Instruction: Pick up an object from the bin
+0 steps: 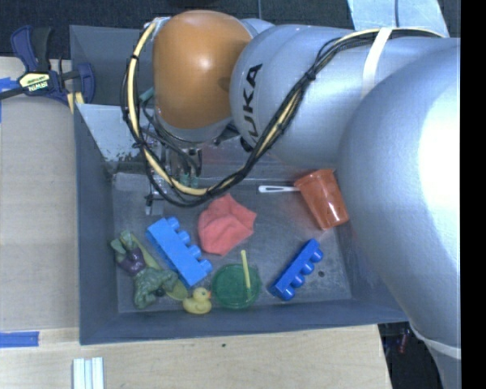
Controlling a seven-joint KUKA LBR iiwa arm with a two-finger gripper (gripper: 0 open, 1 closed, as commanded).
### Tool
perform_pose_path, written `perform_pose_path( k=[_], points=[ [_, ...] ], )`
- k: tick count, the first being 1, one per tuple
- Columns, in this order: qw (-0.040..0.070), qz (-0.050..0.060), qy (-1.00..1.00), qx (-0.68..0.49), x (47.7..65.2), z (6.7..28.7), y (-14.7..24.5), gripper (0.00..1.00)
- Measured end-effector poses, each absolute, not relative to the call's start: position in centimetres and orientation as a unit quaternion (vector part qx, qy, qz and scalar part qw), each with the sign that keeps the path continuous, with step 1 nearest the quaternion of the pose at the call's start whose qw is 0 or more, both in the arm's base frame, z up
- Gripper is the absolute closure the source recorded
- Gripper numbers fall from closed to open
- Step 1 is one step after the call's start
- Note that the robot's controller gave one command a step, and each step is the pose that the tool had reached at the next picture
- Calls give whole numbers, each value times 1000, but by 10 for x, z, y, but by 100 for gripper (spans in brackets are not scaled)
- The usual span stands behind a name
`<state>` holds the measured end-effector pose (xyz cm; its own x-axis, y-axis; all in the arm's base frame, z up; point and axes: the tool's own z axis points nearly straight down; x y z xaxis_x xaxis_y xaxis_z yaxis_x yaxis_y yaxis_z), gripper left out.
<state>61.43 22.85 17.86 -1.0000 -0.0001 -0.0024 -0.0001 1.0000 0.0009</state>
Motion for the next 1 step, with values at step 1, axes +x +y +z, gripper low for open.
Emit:
perform_pose_path(
  k=[1],
  points=[
    [2,1,999,47,576,124,206,0]
  ],
)
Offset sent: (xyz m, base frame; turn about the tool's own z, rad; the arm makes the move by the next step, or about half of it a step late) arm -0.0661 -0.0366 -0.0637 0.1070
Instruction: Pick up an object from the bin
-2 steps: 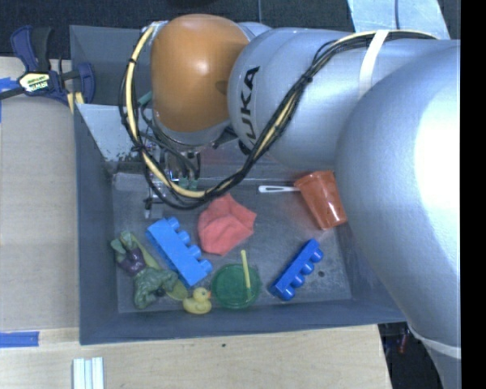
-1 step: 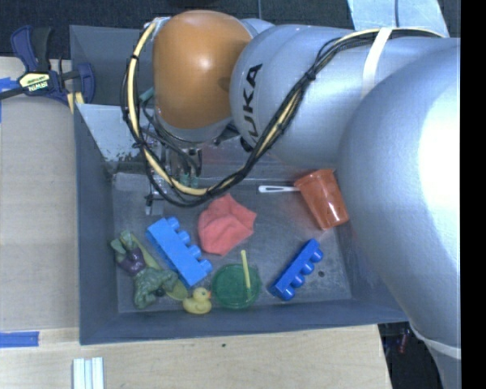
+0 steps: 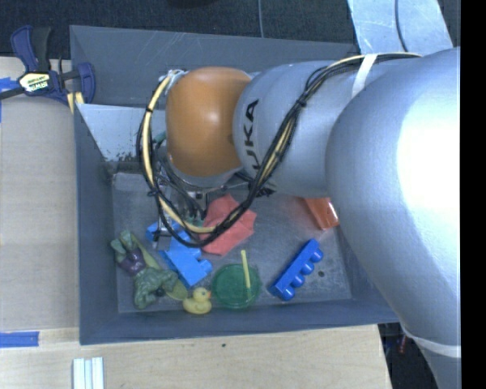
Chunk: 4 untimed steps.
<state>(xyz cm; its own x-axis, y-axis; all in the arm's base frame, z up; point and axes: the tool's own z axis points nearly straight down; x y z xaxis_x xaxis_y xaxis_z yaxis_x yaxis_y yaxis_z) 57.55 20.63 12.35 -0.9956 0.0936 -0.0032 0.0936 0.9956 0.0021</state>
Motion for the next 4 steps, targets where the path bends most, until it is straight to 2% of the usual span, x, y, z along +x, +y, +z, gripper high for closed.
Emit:
perform_pose_path(
  k=[1,2,3,4],
  points=[
    [3,2,999,53,546,113,191,0],
    [5,2,1000,30,541,79,154,100],
    [4,0,1000,31,541,78,153,0],
    [4,0,1000,31,541,78,153,0]
  ],
)
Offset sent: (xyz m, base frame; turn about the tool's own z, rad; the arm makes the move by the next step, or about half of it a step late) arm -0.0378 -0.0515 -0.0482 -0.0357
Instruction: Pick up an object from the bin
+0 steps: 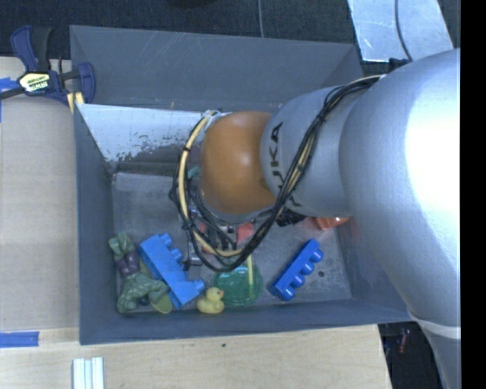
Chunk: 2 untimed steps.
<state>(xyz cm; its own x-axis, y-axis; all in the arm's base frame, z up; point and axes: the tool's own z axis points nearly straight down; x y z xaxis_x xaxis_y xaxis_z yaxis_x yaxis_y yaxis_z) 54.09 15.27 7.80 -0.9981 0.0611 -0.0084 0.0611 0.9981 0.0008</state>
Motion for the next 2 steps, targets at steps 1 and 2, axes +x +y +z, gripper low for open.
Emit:
perform_pose_path(
  k=[1,2],
  points=[
    [3,1,999,34,538,87,138,0],
    [10,1,999,-43,514,77,135,0]
  ],
)
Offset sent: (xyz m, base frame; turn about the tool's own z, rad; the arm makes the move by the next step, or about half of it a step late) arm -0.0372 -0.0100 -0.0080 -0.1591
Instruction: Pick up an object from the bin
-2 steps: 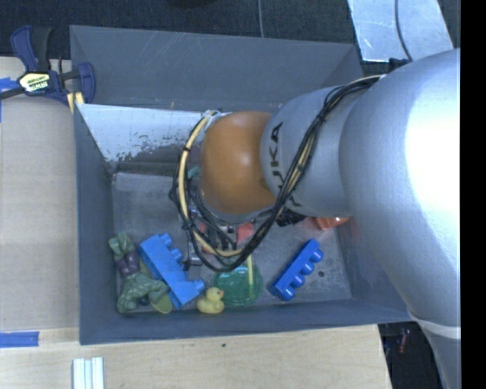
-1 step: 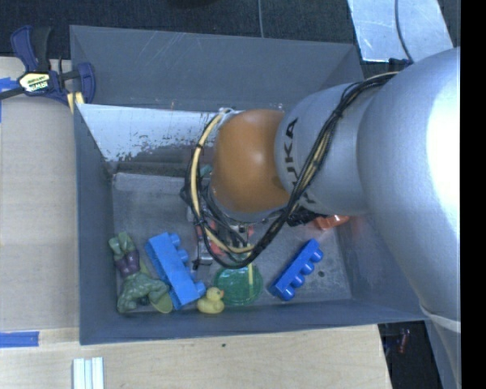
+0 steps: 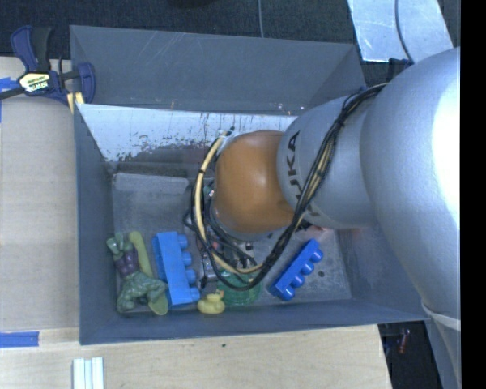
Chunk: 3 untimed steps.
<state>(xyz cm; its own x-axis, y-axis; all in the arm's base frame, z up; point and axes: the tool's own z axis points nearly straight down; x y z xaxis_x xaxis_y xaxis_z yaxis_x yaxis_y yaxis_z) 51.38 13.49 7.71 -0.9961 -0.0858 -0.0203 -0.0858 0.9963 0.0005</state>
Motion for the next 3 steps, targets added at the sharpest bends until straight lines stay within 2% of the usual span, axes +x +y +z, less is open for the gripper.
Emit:
perform_pose_path(
  k=[1,2,3],
  points=[
    [3,2,999,36,510,124,84,0],
    [8,2,1000,-2,517,175,54,0],
    [11,3,996,88,514,134,34,0]
  ],
)
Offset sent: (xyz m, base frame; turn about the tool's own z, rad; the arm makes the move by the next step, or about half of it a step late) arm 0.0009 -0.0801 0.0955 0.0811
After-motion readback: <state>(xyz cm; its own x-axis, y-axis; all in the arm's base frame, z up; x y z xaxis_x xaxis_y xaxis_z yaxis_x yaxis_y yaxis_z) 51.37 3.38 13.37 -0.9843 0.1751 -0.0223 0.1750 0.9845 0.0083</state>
